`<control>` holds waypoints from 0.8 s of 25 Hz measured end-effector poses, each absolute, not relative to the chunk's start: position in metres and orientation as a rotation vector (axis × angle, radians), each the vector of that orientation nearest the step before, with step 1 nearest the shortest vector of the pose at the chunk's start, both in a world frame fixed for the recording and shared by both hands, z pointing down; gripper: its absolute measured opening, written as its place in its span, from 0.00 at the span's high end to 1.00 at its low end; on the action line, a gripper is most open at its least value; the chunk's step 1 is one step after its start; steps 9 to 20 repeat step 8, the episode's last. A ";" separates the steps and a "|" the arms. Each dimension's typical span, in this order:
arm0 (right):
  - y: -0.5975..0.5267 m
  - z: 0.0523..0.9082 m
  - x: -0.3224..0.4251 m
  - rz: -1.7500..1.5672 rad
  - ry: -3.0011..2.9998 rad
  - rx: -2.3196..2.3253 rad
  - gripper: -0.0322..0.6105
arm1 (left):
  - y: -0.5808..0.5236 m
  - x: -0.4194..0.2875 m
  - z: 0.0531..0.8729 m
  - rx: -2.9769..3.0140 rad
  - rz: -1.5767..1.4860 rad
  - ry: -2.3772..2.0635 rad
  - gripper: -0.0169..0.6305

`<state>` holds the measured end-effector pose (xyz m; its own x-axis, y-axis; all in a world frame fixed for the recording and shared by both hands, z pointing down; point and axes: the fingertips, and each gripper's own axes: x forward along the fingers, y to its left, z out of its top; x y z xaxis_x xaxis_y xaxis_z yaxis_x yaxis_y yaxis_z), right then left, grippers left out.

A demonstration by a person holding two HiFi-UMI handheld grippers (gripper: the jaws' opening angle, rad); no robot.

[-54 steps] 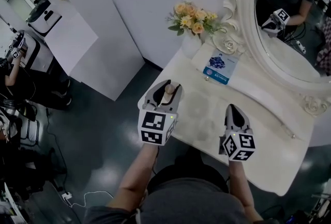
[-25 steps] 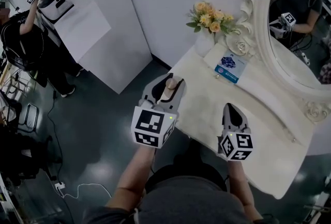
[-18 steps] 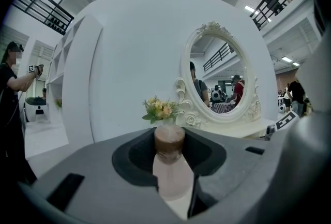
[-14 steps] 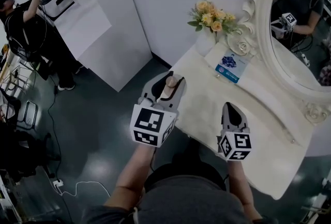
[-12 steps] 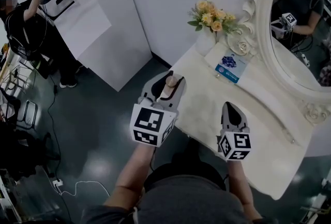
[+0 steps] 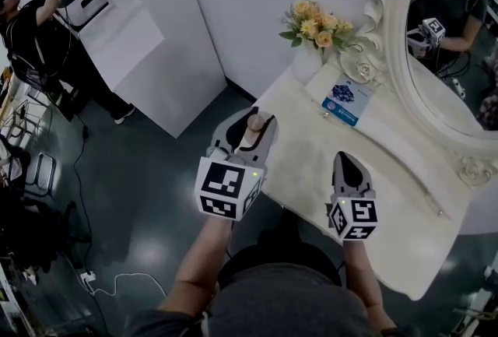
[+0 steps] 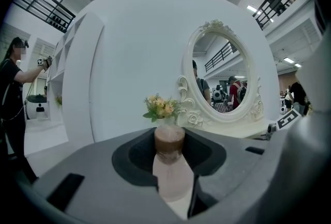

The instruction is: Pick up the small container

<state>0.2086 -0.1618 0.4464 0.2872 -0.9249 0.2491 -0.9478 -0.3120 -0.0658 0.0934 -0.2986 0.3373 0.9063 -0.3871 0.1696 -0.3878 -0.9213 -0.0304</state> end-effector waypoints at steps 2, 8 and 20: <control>-0.163 0.447 0.211 0.366 -1.785 2.438 0.95 | -0.300 0.096 0.340 3.059 0.280 -0.624 0.77; -0.167 0.446 0.218 0.358 -1.794 2.424 0.95 | -0.303 0.105 0.344 3.051 0.289 -0.623 0.77; -0.167 0.446 0.218 0.358 -1.794 2.424 0.95 | -0.303 0.105 0.344 3.051 0.289 -0.623 0.77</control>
